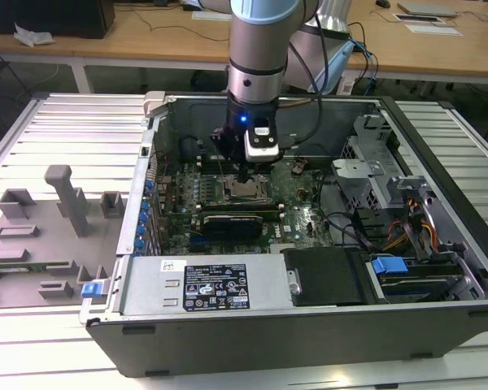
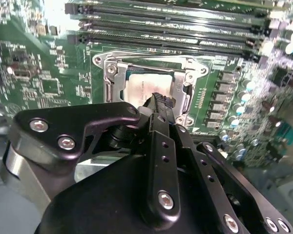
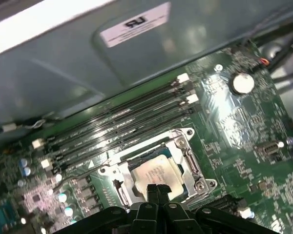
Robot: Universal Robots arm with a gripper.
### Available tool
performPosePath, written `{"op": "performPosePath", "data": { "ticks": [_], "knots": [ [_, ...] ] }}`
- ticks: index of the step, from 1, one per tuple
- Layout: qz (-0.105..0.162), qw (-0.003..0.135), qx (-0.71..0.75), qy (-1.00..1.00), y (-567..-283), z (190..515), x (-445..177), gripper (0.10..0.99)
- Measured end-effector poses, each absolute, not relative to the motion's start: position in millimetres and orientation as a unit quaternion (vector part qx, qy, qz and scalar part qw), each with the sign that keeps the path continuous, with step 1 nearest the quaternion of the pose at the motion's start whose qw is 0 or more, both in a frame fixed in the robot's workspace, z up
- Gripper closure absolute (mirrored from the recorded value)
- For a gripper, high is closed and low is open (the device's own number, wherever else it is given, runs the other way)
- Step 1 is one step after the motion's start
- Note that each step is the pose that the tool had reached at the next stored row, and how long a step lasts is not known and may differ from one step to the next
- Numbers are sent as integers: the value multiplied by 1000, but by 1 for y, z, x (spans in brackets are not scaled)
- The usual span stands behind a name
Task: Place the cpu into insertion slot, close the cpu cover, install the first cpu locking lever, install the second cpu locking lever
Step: 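Close the cpu cover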
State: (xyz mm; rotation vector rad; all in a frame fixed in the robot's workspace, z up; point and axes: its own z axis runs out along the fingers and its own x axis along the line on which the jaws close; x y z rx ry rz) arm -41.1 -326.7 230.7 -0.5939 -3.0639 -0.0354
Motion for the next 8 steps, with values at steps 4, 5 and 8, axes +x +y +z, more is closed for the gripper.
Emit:
{"op": "performPosePath", "data": {
  "ticks": [4, 5, 8],
  "knots": [
    [-11, 11, -136, -991, -327, 230, -41, 980],
    [-11, 10, -119, -993, -327, 230, -41, 980],
    [-12, 2, -90, -996, -327, 230, -41, 980]
  ]
}}
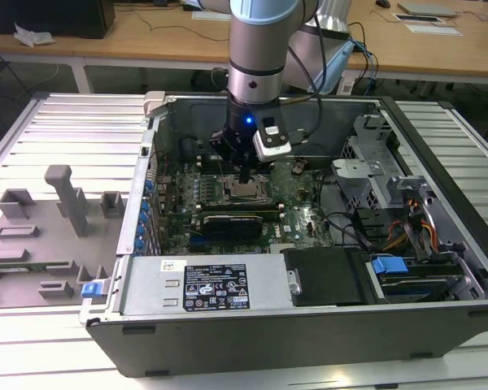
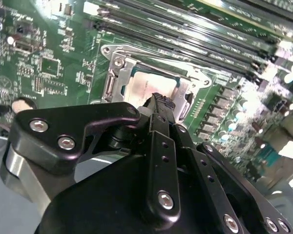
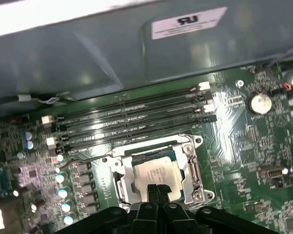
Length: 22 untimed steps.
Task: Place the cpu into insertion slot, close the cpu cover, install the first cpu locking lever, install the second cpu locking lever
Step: 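Close the cpu cover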
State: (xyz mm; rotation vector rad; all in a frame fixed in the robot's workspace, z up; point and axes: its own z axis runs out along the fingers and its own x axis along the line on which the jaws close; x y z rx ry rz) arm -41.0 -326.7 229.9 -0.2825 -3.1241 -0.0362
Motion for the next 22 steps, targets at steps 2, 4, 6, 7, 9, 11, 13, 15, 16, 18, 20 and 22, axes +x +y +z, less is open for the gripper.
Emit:
{"op": "performPosePath", "data": {
  "ticks": [2, 4, 6, 7, 9, 11, 13, 15, 16, 18, 20, 22],
  "knots": [
    [-12, 0, -72, -997, -327, 230, -41, 980],
    [-12, -1, -50, -999, -327, 230, -41, 980],
    [-12, -1, -30, -999, -327, 229, -41, 980],
    [-12, -1, -21, -1000, -327, 229, -41, 980],
    [-12, -1, 5, -1000, -327, 229, -41, 980],
    [-12, -2, 28, -1000, -327, 229, -41, 980],
    [-12, -7, 46, -999, -327, 228, -41, 980],
    [-10, -20, 56, -998, -327, 228, -41, 980],
    [-9, -23, 58, -998, -327, 228, -42, 980],
    [-8, -24, 58, -998, -327, 227, -44, 980],
    [-8, -24, 58, -998, -327, 226, -45, 980],
    [-8, -25, 58, -998, -327, 225, -47, 980]
  ]
}}
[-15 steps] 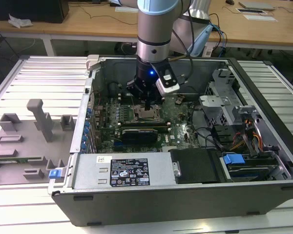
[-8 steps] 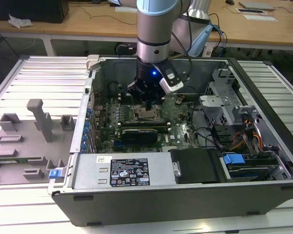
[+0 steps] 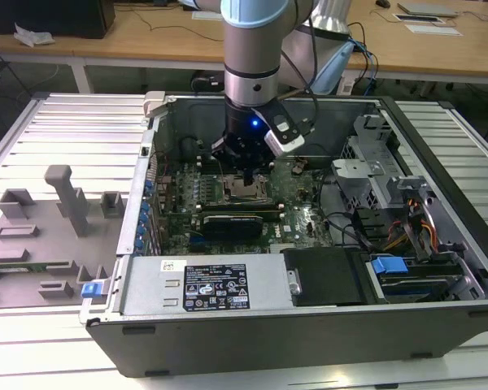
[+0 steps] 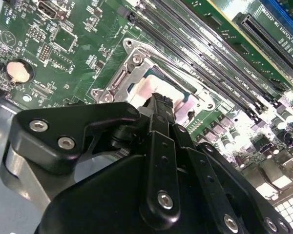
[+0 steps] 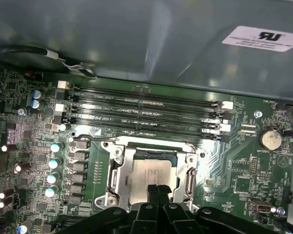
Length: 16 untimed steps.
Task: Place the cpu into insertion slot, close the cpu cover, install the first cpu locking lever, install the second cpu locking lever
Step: 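Close the cpu cover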
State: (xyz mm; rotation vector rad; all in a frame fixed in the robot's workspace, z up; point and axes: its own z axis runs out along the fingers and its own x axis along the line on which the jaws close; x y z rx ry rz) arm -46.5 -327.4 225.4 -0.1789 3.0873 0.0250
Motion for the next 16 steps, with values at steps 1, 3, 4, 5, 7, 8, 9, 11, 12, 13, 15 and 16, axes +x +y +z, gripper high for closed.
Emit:
{"op": "performPosePath", "data": {
  "ticks": [1, 3, 4, 5, 7, 8, 9, 11, 12, 13, 15, 16],
  "knots": [
    [8, 25, -58, 998, -327, 225, -47, 980],
    [8, 25, -58, 998, -327, 224, -54, 980],
    [8, 25, -58, 998, -327, 224, -56, 980],
    [8, 25, -58, 998, -327, 223, -57, 980],
    [8, 26, -58, 998, -327, 223, -60, 980],
    [8, 26, -59, 998, -327, 223, -62, 980],
    [8, 26, -60, 998, -327, 222, -63, 980],
    [8, 26, -65, 998, -328, 221, -65, 980],
    [8, 26, -71, 997, -328, 221, -65, 980],
    [9, 26, -79, 997, -328, 220, -65, 980],
    [9, 26, -82, 996, -327, 219, -67, 980],
    [9, 26, -82, 996, -327, 219, -68, 980]
  ]
}}
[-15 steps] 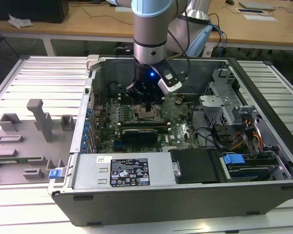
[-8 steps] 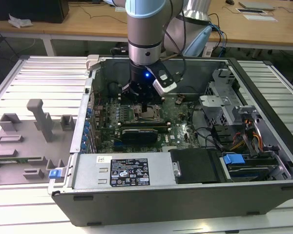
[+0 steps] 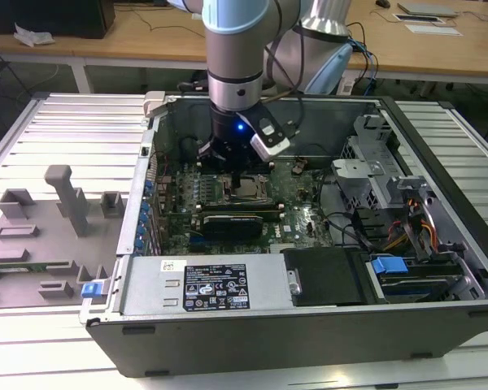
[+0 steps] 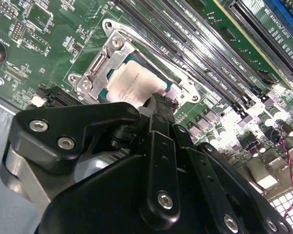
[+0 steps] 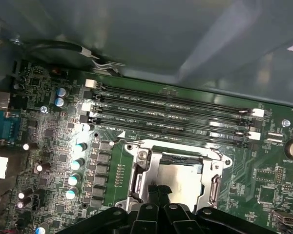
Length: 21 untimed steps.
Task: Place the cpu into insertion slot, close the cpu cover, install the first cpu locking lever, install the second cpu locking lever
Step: 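Close the cpu cover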
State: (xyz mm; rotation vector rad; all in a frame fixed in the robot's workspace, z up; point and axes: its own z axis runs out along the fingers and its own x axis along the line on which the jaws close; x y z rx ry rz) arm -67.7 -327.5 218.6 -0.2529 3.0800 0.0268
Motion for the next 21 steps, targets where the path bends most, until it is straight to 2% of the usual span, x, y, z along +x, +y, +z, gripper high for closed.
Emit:
{"op": "performPosePath", "data": {
  "ticks": [21],
  "knots": [
    [11, 26, -81, 996, -326, 207, -78, 980]
  ]
}}
